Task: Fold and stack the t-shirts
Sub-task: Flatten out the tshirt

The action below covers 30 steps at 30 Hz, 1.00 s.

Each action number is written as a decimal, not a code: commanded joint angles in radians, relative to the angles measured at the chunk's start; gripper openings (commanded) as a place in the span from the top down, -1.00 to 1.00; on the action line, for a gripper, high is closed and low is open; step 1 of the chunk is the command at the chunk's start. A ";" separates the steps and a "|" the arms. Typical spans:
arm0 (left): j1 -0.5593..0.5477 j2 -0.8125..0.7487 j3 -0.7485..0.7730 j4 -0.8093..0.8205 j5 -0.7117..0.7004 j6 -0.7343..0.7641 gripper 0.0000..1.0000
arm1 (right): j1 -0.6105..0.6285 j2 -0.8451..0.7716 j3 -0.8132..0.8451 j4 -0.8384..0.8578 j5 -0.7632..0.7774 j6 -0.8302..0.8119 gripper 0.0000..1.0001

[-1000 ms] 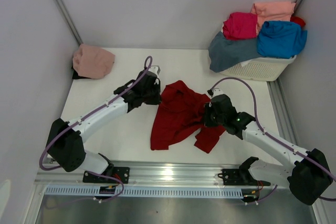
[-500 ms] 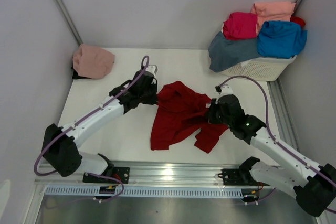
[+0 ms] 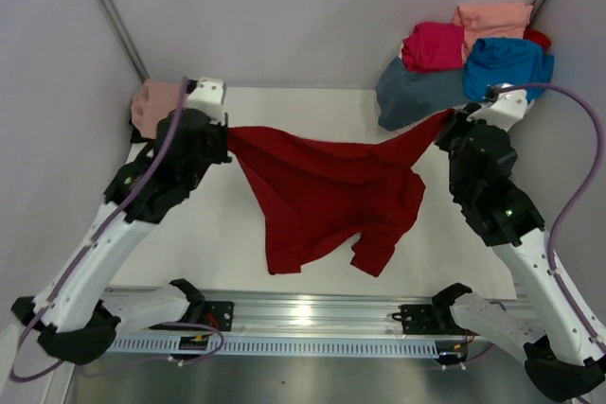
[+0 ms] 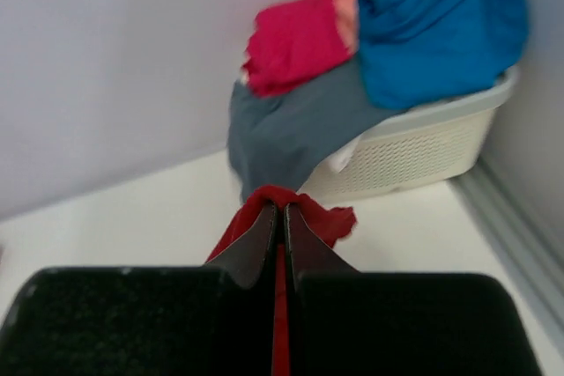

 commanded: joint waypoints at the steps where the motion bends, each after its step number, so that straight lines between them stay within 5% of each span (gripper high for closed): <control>1: 0.003 -0.143 0.002 -0.013 -0.114 0.147 0.99 | -0.020 -0.062 0.044 0.137 0.252 -0.181 1.00; 9: -0.003 -0.365 0.005 0.030 -0.192 0.307 0.99 | -0.078 -0.116 0.082 0.432 0.323 -0.451 1.00; 18: -0.032 -0.451 0.016 -0.016 -0.061 0.347 0.99 | -0.091 -0.098 0.168 0.410 0.235 -0.448 1.00; 30: -0.065 -0.442 0.129 -0.012 -0.070 0.390 0.99 | -0.091 -0.073 0.323 0.303 0.019 -0.451 1.00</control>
